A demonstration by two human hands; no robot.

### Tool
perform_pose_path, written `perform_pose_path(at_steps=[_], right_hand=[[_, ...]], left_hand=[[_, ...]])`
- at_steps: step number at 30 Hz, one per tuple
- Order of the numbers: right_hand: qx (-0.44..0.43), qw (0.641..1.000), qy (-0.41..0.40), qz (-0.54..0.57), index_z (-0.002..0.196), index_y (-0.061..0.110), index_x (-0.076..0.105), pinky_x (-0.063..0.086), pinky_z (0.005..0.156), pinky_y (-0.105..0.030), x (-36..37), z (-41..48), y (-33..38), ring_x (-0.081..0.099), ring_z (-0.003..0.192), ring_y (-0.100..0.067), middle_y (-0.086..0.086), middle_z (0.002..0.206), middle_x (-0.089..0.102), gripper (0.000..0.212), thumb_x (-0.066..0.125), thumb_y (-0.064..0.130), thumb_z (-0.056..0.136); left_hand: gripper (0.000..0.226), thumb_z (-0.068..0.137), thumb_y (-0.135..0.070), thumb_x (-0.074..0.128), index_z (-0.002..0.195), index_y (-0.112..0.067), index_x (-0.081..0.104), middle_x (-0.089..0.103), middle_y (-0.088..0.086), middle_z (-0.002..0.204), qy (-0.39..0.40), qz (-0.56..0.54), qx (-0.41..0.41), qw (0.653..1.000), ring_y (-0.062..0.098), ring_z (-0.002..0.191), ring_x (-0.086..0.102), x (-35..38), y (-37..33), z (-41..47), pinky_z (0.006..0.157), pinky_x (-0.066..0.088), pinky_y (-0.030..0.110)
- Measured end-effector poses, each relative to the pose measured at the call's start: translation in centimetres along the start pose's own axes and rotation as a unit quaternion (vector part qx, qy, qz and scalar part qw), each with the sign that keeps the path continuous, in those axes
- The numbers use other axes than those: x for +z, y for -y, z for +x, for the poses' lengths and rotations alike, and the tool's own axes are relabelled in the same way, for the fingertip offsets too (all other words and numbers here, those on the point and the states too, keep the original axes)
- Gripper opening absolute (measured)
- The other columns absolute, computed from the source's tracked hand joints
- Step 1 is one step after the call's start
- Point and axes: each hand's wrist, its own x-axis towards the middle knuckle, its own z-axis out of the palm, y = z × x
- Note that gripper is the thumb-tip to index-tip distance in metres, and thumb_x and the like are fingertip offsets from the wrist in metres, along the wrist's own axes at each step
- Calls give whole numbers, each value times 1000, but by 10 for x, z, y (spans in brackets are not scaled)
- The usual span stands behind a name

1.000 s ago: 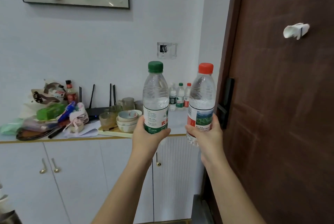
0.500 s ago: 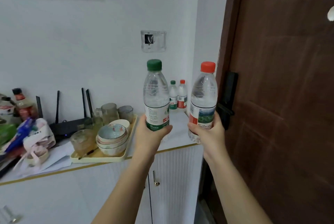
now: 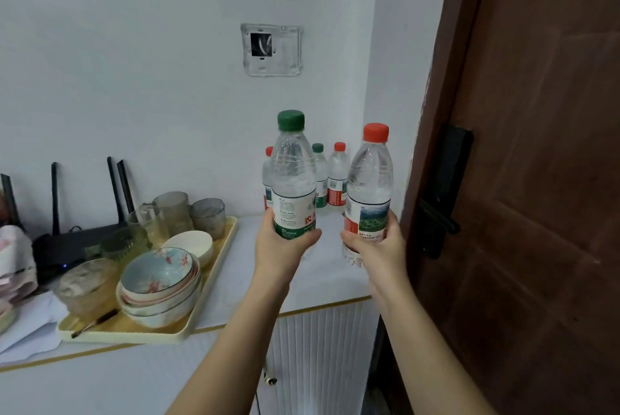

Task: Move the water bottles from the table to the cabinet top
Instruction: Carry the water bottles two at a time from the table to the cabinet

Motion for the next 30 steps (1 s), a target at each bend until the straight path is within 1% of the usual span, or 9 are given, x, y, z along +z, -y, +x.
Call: perform_pose_path(at_steps=[3,6,10,13,18,19,24,28,30], right_hand=[[4,1000,28,-7,126,26,49,50,68,-14,-2,45,-16,63,93,0,10,107,65,68,78,-5,72],[6,997,69,-42,129,21,45,50,65,-8,-6,82,-37,61,93,2,8,109,62,70,77,-5,74],[13,989,107,-98,127,12,44,46,65,-2,-10,117,-71,61,86,-1,0,109,62,67,77,-8,73],[29,984,123,-126,117,19,45,48,68,-7,-9,127,-99,64,85,-5,6,100,64,61,80,-2,72],[50,979,119,-158,122,19,46,55,82,-32,-7,141,-133,66,97,-16,2,108,66,65,83,5,70],[52,978,118,-162,124,17,45,54,82,-31,-7,144,-136,65,98,-16,0,110,65,67,83,4,70],[51,978,106,-170,126,12,44,45,69,-4,-8,154,-148,63,97,-16,-1,112,62,67,82,0,71],[48,976,121,-174,121,20,43,45,72,-2,-6,163,-157,63,95,-5,0,113,62,66,81,0,72],[49,974,130,-180,123,22,41,45,75,-2,-6,167,-160,62,99,-5,-1,118,61,68,80,-2,72]], left_hand=[[57,68,2,80,115,-17,54,67,2,105,-11,10,-8,1000,17,94,65,24,19,32,65,50,22],[61,69,1,79,120,-14,51,65,3,108,-35,33,-11,999,18,97,63,45,42,57,69,52,24],[55,71,0,78,114,-16,47,63,4,104,-61,55,-41,996,17,93,62,64,82,76,68,50,23],[53,72,0,77,113,-15,46,63,4,103,-65,55,-62,994,16,91,62,71,110,84,70,49,23],[56,73,0,77,116,-15,45,62,6,108,-39,76,-77,993,19,96,62,72,141,99,74,50,24],[58,73,-1,78,118,-16,45,62,7,110,-33,81,-80,993,20,98,62,71,147,102,74,50,24],[59,73,-2,78,118,-18,44,61,3,111,-8,99,-92,991,14,98,61,71,166,111,70,49,16],[62,72,-3,79,121,-18,44,61,2,114,6,104,-93,990,12,102,61,73,178,119,75,50,16],[64,73,-2,79,122,-19,42,59,0,115,18,104,-91,990,11,104,60,75,180,124,78,49,16]])
